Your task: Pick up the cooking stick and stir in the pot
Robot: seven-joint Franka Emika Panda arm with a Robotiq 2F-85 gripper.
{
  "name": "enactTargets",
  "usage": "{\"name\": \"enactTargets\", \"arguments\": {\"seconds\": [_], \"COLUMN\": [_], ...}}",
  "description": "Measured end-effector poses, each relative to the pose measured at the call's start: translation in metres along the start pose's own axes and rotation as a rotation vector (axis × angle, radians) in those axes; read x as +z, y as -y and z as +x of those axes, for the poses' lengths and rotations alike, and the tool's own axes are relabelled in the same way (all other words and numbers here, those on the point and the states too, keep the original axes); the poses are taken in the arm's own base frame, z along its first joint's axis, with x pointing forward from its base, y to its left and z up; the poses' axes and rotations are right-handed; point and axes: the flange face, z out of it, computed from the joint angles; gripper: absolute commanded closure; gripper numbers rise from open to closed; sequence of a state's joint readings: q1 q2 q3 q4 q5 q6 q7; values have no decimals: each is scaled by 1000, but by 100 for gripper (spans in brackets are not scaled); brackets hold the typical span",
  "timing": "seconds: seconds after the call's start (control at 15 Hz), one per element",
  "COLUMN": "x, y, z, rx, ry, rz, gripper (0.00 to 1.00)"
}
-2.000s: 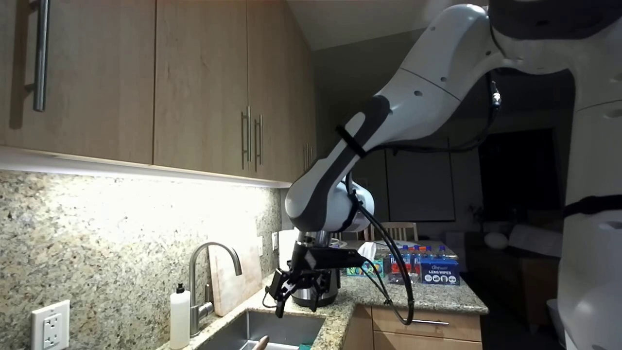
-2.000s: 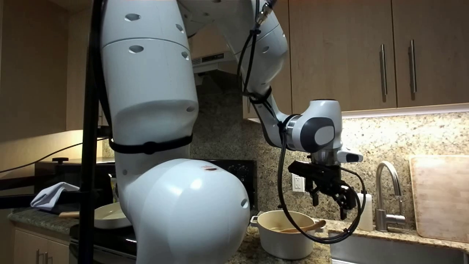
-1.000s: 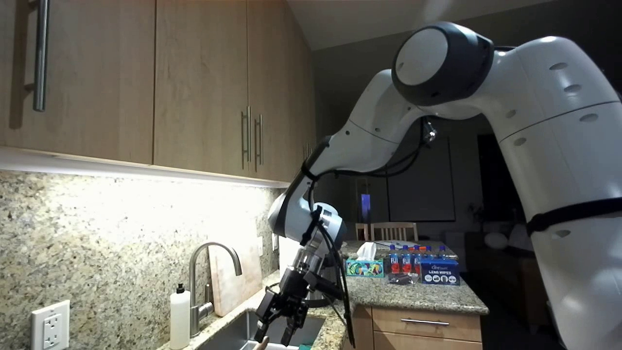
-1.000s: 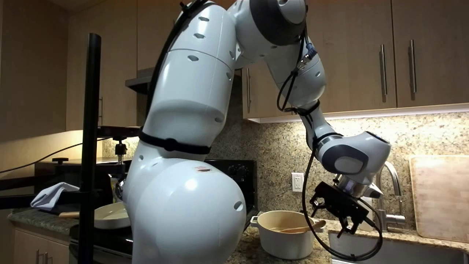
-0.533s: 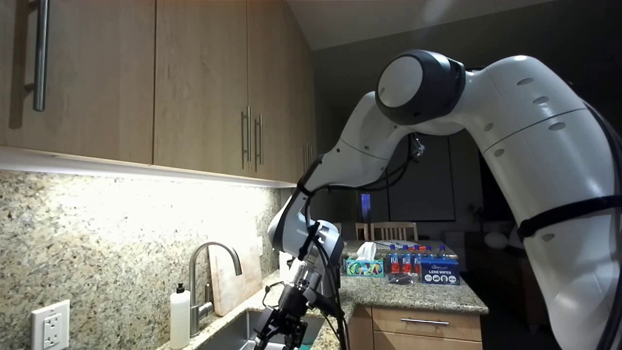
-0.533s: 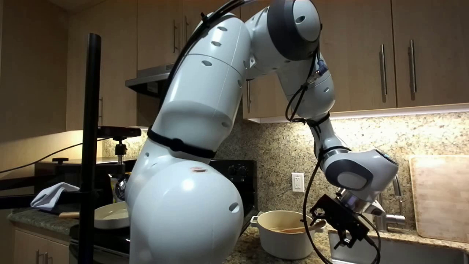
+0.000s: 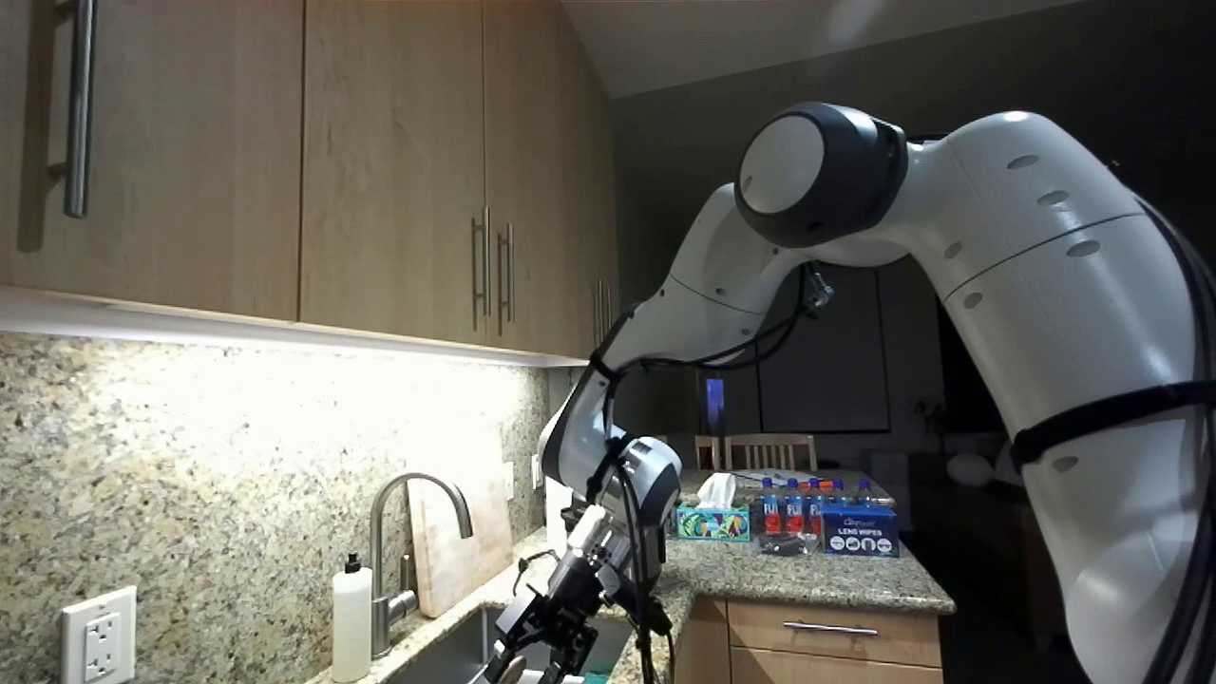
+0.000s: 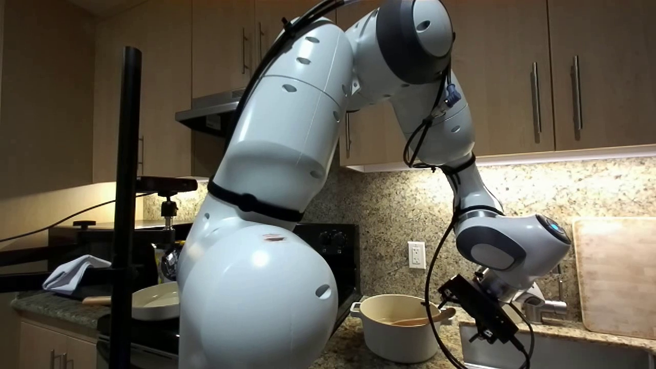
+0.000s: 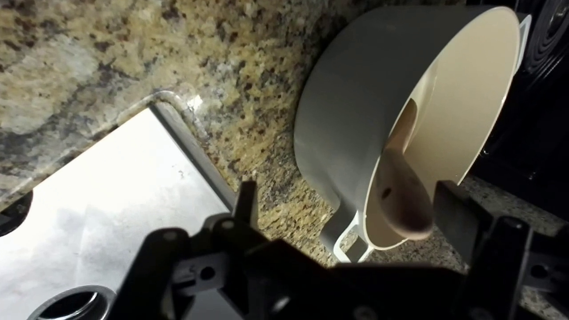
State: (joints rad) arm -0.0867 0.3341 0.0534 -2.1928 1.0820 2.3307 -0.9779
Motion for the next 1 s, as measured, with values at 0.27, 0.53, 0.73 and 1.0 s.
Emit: {"name": "enactTargets", "arguments": {"seconds": [0.27, 0.53, 0.73, 1.0], "x": [1, 1, 3, 5], "y": [1, 2, 5, 9], "z": [0, 1, 1, 2], "rx": [0, -7, -20, -36], "ry": [-11, -20, -23, -24], "rz": [9, 16, 20, 25], "gripper": [53, 80, 97, 100]}}
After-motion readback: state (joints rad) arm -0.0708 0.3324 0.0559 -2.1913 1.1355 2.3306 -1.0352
